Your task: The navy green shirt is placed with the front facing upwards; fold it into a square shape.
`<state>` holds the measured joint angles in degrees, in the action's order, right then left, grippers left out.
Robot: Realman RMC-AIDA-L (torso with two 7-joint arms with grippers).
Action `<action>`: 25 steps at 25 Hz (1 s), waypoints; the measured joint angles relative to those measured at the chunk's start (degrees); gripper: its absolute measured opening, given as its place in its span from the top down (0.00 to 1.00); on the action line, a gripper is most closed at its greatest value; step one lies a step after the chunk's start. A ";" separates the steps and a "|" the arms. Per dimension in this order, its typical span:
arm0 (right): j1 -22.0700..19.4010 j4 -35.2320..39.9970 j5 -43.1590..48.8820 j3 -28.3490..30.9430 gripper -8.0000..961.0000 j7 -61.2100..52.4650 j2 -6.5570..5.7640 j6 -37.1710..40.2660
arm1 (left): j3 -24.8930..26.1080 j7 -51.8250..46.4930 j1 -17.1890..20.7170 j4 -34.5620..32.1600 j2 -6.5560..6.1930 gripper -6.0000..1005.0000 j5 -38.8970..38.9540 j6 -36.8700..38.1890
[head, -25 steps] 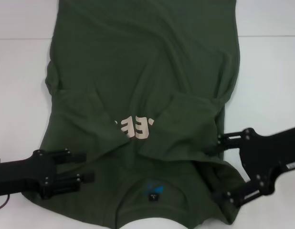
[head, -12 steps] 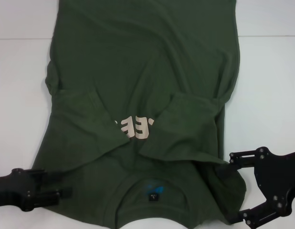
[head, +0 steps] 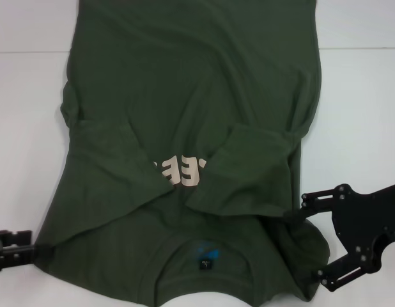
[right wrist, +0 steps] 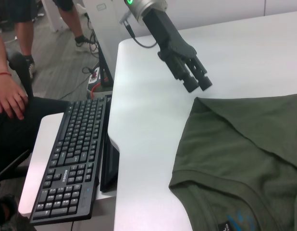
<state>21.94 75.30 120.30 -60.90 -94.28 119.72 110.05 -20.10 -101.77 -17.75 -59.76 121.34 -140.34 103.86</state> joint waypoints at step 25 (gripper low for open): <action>1.97 -0.58 -0.07 -0.28 0.05 0.30 0.09 -0.17 | -1.37 -4.11 2.78 -4.99 2.54 0.32 -2.14 -2.97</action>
<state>23.91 74.72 120.23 -61.17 -93.98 119.81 109.88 -21.48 -105.88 -14.97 -64.75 123.89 -142.49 100.89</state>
